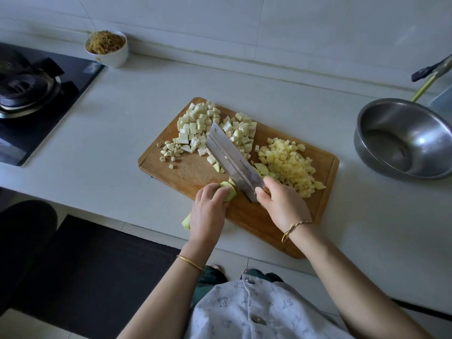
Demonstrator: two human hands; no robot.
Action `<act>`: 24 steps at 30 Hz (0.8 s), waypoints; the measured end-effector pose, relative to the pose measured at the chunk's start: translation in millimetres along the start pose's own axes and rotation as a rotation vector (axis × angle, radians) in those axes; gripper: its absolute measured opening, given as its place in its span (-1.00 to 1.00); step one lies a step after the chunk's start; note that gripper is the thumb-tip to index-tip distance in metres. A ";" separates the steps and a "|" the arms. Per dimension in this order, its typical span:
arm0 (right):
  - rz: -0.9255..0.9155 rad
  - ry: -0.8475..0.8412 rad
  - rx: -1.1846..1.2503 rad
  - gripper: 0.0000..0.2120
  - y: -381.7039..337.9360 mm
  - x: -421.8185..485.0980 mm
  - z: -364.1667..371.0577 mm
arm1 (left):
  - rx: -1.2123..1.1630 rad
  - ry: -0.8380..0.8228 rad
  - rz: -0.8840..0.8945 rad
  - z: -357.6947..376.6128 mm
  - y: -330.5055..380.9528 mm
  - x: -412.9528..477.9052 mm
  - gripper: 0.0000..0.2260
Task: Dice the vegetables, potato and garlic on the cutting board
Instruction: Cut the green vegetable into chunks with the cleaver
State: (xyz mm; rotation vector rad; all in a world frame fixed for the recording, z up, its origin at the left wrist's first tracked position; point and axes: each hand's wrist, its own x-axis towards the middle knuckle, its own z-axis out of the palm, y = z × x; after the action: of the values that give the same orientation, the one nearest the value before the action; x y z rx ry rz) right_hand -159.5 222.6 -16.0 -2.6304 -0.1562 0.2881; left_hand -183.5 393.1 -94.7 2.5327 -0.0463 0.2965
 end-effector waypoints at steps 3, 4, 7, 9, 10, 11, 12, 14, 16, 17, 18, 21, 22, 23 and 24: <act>-0.018 -0.001 0.005 -0.74 -0.9 -1.0 -5.3 | 0.001 -0.004 -0.001 1.2 1.0 1.3 -0.66; -0.030 -0.008 -0.005 -0.74 -1.3 -1.5 -5.4 | 0.003 -0.001 0.003 1.3 1.3 1.4 -0.66; -0.049 -0.037 -0.036 -0.76 -2.3 -2.9 -4.7 | 0.010 0.008 0.016 0.5 1.3 1.4 -0.66; -0.046 -0.041 -0.031 -0.76 -1.8 -2.0 -4.6 | 0.014 0.010 0.017 0.6 1.9 1.0 -0.67; -0.049 -0.043 -0.030 -0.75 -2.0 -1.0 -4.5 | 0.015 0.009 0.017 0.8 2.4 0.8 -0.68; -0.055 -0.049 -0.035 -0.75 -2.9 0.0 -4.4 | 0.016 0.009 0.016 1.0 2.6 0.6 -0.69; -0.061 -0.058 -0.045 -0.75 -4.2 1.5 -3.8 | 0.016 0.008 0.014 1.1 2.7 0.6 -0.69; -0.066 -0.085 -0.076 -0.79 -7.2 4.6 -1.0 | 0.018 0.008 0.010 1.4 2.6 0.1 -0.70; -0.055 -0.101 -0.098 -0.81 -8.9 6.5 3.4 | 0.015 0.003 0.007 1.1 2.2 -0.1 -0.69; -0.045 -0.103 -0.099 -0.82 -8.9 7.1 5.6 | 0.015 -0.002 0.006 0.8 1.8 -0.2 -0.69; -0.035 -0.104 -0.096 -0.82 -8.5 7.6 7.6 | 0.018 -0.006 0.008 0.2 1.5 -0.6 -0.68; -0.015 -0.103 -0.074 -0.81 -6.5 8.2 11.4 | 0.037 -0.008 0.008 -1.3 1.3 -2.5 -0.65; -0.012 -0.100 -0.063 -0.80 -5.6 8.6 11.6 | 0.037 -0.006 0.007 -1.9 1.2 -2.6 -0.64; -0.013 -0.095 -0.056 -0.79 -4.5 8.6 11.1 | 0.028 -0.004 0.006 -2.5 1.1 -2.5 -0.63; -0.015 -0.084 -0.049 -0.77 -3.4 8.1 9.9 | 0.014 -0.004 0.004 -2.8 1.0 -2.4 -0.63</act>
State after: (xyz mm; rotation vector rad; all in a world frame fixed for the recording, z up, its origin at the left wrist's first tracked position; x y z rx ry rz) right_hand -154.1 231.4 -24.3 -2.6660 -0.2139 0.3949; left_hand -186.4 393.7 -92.5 2.5471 -0.0518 0.2940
